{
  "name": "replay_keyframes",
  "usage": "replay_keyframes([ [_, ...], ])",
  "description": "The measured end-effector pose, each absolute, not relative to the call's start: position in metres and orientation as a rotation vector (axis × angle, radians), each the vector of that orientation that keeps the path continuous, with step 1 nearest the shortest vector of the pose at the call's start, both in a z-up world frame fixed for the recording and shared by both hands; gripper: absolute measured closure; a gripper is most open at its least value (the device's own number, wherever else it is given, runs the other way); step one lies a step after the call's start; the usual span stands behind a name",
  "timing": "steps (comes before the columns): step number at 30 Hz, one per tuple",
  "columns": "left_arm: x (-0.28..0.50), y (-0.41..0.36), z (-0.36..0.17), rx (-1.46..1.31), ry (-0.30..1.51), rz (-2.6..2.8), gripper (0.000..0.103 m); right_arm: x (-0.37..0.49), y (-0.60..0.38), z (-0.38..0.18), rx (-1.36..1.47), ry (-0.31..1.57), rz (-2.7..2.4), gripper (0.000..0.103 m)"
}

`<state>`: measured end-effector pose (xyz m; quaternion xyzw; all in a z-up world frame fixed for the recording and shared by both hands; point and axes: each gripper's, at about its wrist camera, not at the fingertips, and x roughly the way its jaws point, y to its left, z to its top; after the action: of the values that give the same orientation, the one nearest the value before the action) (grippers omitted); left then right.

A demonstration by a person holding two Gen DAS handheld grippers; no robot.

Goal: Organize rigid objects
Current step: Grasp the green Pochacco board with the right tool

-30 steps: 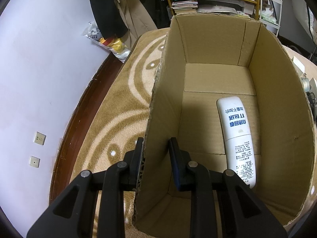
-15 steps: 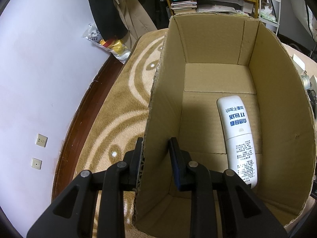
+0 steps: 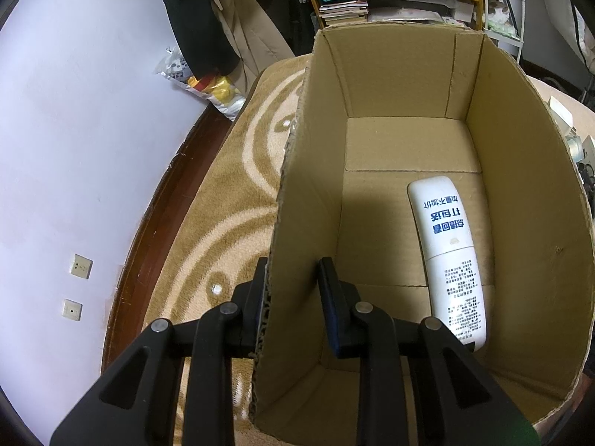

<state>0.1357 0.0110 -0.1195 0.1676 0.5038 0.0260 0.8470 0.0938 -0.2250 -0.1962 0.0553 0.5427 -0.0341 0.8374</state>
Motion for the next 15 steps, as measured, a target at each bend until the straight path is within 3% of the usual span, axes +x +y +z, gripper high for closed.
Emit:
replay_keyframes([
  [3,0.135,0.011,-0.120,0.351,1.063,0.055,0.078,0.091,-0.223,-0.197,0.099,1.147,-0.082,0.021],
  [5,0.135,0.010,-0.120,0.352,1.063,0.055,0.078,0.087,-0.223,-0.196,0.088,1.131,-0.099,0.036],
  [7,0.135,0.010,-0.120,0.354,1.063,0.056,0.078,0.085,-0.225,-0.194,0.086,1.111,-0.115,0.044],
  [15,0.134,0.011,-0.119,0.357,1.063,0.055,0.078,0.082,-0.219,-0.186,0.095,1.075,-0.108,0.044],
])
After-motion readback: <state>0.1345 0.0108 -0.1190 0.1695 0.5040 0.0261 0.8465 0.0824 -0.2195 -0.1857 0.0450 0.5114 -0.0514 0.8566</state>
